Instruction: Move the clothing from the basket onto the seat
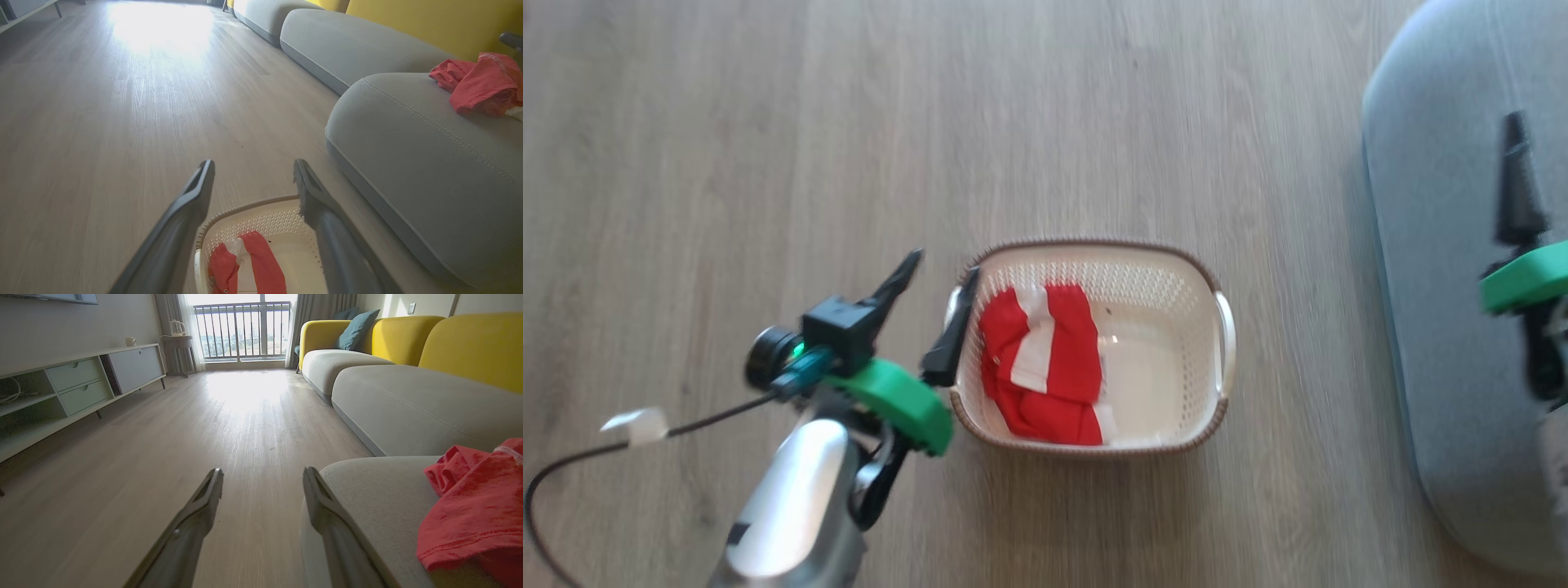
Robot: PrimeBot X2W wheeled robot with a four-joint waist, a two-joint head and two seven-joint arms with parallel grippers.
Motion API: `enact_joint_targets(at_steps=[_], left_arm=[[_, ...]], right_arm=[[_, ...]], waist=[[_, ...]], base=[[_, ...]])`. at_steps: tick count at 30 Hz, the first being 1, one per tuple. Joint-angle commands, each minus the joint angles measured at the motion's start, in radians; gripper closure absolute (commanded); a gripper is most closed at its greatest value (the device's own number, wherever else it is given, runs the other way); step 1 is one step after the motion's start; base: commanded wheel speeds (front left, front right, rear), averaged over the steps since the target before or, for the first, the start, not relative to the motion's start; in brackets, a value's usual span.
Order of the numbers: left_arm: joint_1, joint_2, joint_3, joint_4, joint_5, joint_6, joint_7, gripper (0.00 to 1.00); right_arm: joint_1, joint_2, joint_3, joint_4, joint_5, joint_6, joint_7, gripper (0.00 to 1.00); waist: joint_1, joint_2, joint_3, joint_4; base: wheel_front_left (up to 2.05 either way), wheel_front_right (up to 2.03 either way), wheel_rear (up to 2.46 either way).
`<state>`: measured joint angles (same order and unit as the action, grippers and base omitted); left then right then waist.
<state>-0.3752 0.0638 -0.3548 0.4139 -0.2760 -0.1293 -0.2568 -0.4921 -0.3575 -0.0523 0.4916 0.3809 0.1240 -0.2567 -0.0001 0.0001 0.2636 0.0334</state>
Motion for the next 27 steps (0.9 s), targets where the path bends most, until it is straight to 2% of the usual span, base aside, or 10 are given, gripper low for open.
enact_joint_targets(at_steps=[1,7,14,27], left_arm=[[0.005,0.005,0.07,-0.021,0.016,-0.001,-0.005,0.0],[0.066,0.001,0.198,-0.029,0.064,0.007,-0.005,0.0],[0.135,-0.004,0.316,-0.073,0.118,0.029,-0.005,0.0],[0.257,-0.012,0.415,-0.175,0.155,0.044,-0.005,0.0]], right_arm=[[0.022,0.008,0.032,-0.048,-0.006,0.007,-0.005,0.0],[0.091,0.057,0.106,-0.097,-0.019,0.007,-0.005,0.0],[0.186,0.11,0.113,-0.144,-0.063,0.007,-0.005,0.0],[0.351,0.183,0.09,-0.222,-0.105,0.007,-0.005,0.0]], waist=[[0.0001,-0.0001,-0.055,0.03],[0.0001,-0.0001,-0.108,0.037],[0.0001,-0.0001,-0.161,0.024],[0.0001,-0.0001,-0.228,-0.004]], base=[[0.0,0.0,0.0],[0.0,0.0,0.0],[0.0,0.0,0.0],[0.0,0.0,0.0]])
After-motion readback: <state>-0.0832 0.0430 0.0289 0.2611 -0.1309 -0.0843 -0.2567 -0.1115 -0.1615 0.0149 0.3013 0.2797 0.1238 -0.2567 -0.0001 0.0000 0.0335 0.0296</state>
